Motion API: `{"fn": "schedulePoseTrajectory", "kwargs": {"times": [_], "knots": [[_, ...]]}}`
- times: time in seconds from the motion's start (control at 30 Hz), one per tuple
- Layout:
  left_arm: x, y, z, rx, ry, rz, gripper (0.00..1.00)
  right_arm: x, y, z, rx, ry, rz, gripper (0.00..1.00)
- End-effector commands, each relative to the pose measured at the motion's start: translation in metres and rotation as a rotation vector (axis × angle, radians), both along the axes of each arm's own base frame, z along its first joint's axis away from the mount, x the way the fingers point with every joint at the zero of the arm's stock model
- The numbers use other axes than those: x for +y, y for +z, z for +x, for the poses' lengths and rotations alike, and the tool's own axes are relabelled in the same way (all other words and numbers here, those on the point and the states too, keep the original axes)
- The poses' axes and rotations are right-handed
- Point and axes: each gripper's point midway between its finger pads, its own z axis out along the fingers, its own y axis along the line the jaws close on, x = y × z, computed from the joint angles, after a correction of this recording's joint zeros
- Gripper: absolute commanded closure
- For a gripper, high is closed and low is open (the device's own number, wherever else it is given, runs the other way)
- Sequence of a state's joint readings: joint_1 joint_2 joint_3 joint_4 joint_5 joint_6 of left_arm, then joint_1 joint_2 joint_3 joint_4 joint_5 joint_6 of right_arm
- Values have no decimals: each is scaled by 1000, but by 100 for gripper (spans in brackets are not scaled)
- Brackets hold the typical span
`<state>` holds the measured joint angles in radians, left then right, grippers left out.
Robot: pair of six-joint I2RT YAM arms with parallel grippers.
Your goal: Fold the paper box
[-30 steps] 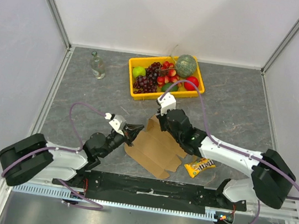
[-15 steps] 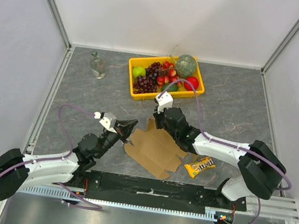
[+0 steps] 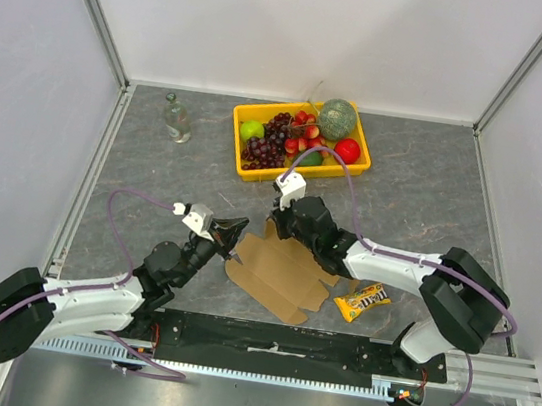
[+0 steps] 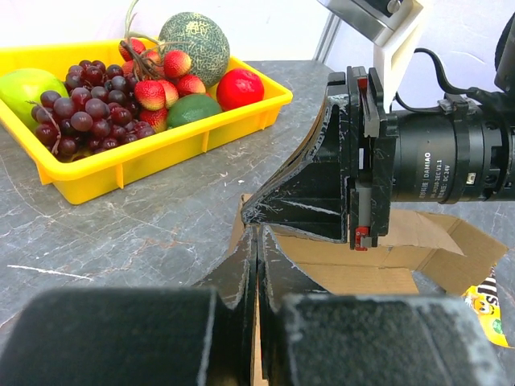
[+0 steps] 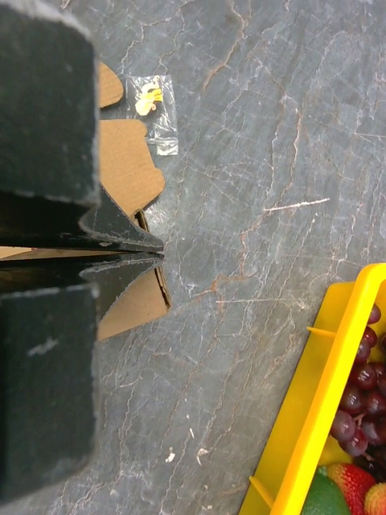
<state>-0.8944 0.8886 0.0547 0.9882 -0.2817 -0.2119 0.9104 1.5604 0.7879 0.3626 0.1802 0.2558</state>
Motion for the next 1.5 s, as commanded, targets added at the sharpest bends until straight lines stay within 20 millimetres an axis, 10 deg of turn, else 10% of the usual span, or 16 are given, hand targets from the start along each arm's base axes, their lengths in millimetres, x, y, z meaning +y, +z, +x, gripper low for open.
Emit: {"fn": "schedulePoseTrajectory", "kwargs": {"times": [0.0, 0.53, 0.93, 1.17, 1.47], "knots": [[20, -56, -12, 92, 24, 69, 98, 4, -10, -5, 30, 25, 20, 93], [21, -59, -10, 104, 36, 75, 98, -6, -27, -22, 92, 51, -13, 95], [12, -24, -3, 73, 38, 27, 98, -20, 64, 0, -70, -82, 110, 66], [-5, 15, 8, 12, 20, 45, 92, -92, 91, 3, -59, -406, 87, 64], [-76, 68, 42, -2, -191, 154, 83, -193, 61, -55, 167, -735, 23, 54]]}}
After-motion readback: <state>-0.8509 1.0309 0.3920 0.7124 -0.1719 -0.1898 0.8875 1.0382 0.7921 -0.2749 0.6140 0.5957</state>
